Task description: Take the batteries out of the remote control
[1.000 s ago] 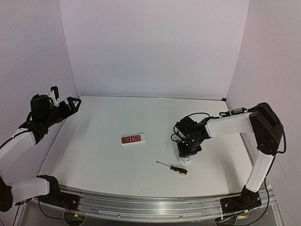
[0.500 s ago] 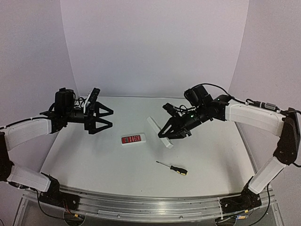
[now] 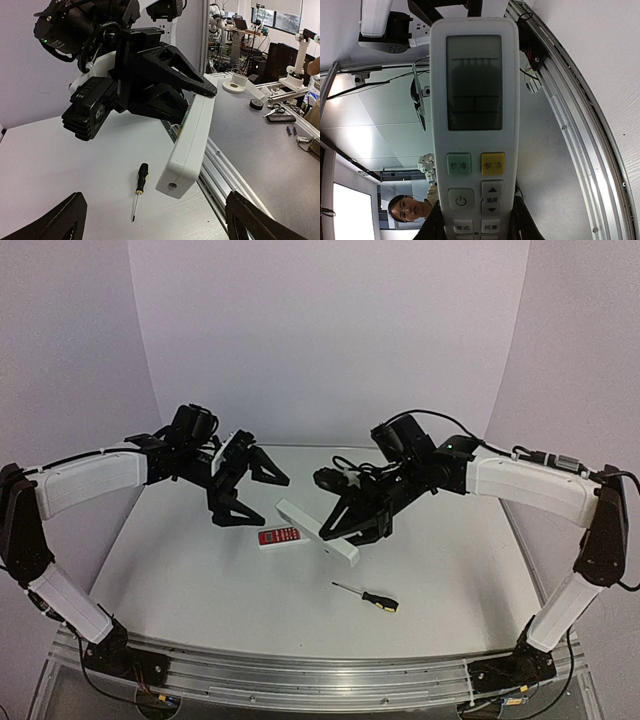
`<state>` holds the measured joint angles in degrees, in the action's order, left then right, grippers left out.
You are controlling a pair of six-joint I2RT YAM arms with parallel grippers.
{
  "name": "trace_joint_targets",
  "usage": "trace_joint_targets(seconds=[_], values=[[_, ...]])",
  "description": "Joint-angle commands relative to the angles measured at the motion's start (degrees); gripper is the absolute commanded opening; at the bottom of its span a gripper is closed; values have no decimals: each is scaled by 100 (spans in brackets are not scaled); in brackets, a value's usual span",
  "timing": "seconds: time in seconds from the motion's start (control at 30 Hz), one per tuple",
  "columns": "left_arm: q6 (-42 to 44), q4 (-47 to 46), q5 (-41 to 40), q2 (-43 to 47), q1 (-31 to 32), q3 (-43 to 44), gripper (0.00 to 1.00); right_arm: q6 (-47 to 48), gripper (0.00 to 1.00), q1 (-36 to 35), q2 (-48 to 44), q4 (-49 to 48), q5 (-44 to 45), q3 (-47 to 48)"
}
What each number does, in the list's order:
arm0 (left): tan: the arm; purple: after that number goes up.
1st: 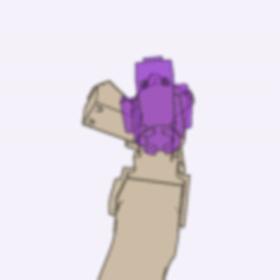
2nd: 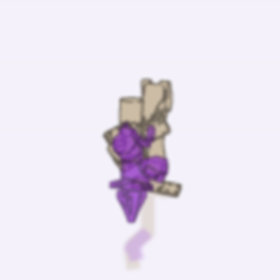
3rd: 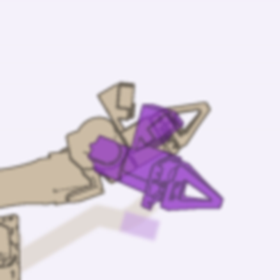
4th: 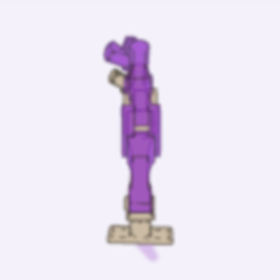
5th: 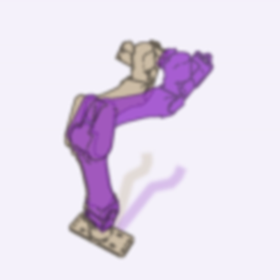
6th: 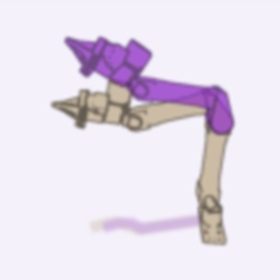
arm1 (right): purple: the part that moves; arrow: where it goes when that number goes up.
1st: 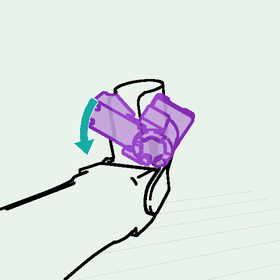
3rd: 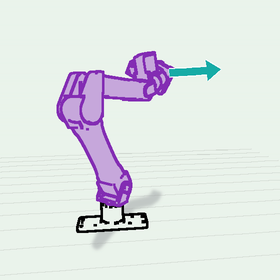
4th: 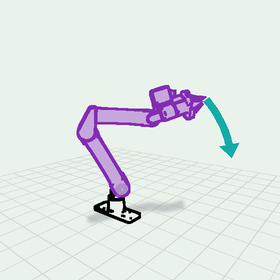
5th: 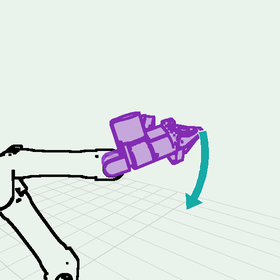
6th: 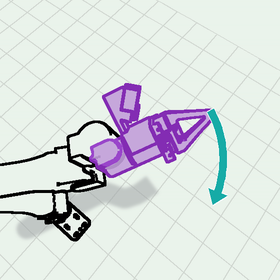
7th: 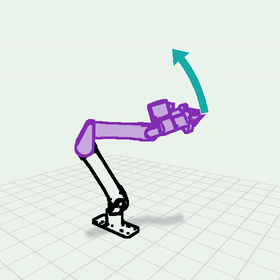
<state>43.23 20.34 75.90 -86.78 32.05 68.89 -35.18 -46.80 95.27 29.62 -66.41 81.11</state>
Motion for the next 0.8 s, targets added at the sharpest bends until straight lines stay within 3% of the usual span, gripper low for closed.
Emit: trace_joint_targets(seconds=[0.0, 0.4, 0.5, 0.67, 0.7, 0.77], values=[[974, 1046, 541, -236, 139, 566, 95, -52, 0, -92, 96, -61, -369, 398], [1199, 1234, 900, -148, 435, 576, 68, -151, 0, -227, 379, -67, -268, 741], [1215, 1211, 903, -113, 451, 557, 51, -177, 0, -227, 442, -86, -190, 812], [1158, 1279, 868, -152, 460, 631, 11, -246, 1, -224, 466, -105, -27, 909], [1131, 1289, 847, -158, 462, 655, 3, -257, 2, -225, 466, -106, 51, 923], [917, 1221, 796, -163, 460, 673, 0, -249, 15, -206, 457, -91, 253, 972]])
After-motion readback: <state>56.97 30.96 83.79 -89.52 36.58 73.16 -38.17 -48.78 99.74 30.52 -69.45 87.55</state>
